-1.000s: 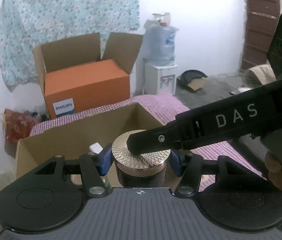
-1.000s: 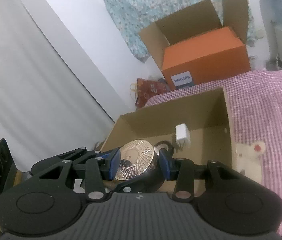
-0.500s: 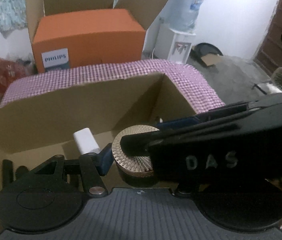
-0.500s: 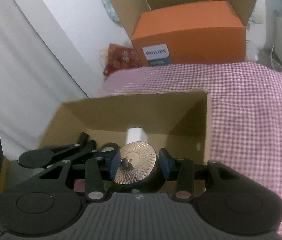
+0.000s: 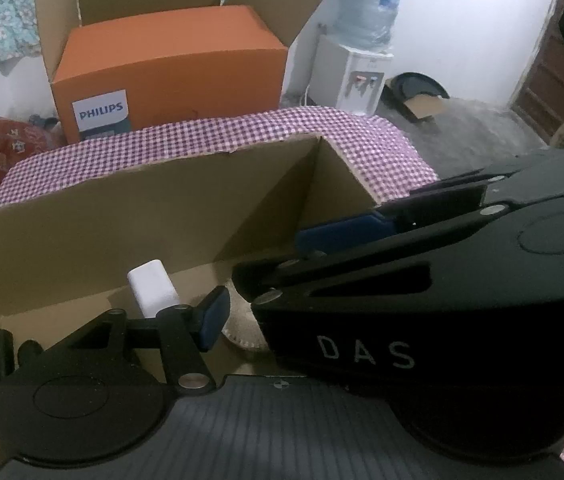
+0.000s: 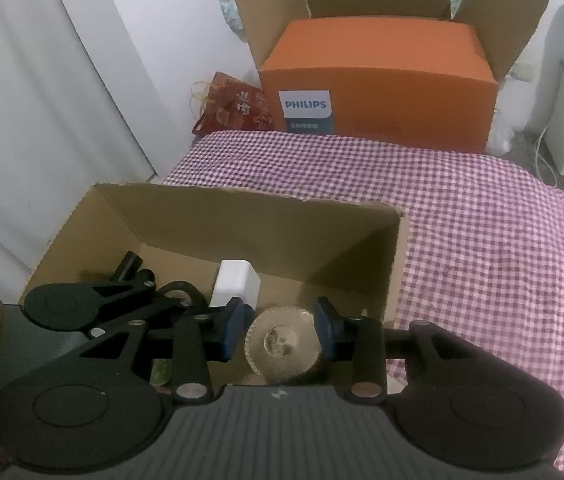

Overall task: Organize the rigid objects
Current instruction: 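Carry the gold-lidded jar into the box and open the right gripper, then move the right gripper back to the white pill bottle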

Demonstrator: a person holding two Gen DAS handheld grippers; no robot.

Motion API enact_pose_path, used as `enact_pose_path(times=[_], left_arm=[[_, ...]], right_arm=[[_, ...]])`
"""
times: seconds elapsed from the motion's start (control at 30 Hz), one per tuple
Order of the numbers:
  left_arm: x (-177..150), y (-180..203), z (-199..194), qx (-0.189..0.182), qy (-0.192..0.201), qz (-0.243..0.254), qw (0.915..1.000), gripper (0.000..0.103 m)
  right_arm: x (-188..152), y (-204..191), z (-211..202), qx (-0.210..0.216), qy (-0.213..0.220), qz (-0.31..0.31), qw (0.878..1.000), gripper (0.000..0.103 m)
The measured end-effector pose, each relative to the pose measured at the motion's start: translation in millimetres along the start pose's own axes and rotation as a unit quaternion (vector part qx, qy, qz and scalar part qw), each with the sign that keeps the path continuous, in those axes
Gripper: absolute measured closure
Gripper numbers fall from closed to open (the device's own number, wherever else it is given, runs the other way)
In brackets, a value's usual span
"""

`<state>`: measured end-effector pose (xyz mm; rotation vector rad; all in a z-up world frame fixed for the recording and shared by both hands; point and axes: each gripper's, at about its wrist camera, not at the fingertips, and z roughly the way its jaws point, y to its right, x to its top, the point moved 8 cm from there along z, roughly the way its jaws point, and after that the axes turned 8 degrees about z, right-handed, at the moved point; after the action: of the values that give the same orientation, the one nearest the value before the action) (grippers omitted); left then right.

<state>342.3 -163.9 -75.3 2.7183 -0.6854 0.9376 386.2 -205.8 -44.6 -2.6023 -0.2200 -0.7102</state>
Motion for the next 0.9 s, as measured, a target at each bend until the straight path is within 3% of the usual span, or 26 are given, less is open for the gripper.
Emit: enact_pose_path(times=[0.13, 0.2, 0.3, 0.47, 0.57, 0.77, 0.9], left_arm=[[0, 1, -15, -0.003, 0.015, -0.001, 0.9999, 0.034], [0, 5, -29, -0.006, 0.030, 0.002, 0.9995, 0.027], [-5, 11, -56, -0.013, 0.053, 0.004, 0.9985, 0.025], [-27, 26, -108, -0.035, 0.095, 0.015, 0.9948, 0.010], [-47, 33, -139, -0.056, 0.115, 0.017, 0.9917, 0.008], [-91, 31, -186, -0.061, 0.141, 0.004, 0.9882, 0.004], [-121, 22, -203, -0.037, 0.147, 0.003, 0.9884, 0.003]], right_arm=[[-5, 1, -14, 0.025, 0.012, 0.029, 0.999, 0.061], [-8, 1, -25, 0.040, 0.027, 0.045, 0.998, 0.061], [-19, -2, -54, 0.070, 0.062, 0.074, 0.993, 0.061], [-50, -11, -111, 0.103, 0.123, 0.103, 0.982, 0.060], [-72, -17, -139, 0.125, 0.147, 0.119, 0.974, 0.059], [-123, -39, -165, 0.157, 0.151, 0.143, 0.965, 0.059], [-145, -54, -168, 0.164, 0.142, 0.150, 0.965, 0.054]])
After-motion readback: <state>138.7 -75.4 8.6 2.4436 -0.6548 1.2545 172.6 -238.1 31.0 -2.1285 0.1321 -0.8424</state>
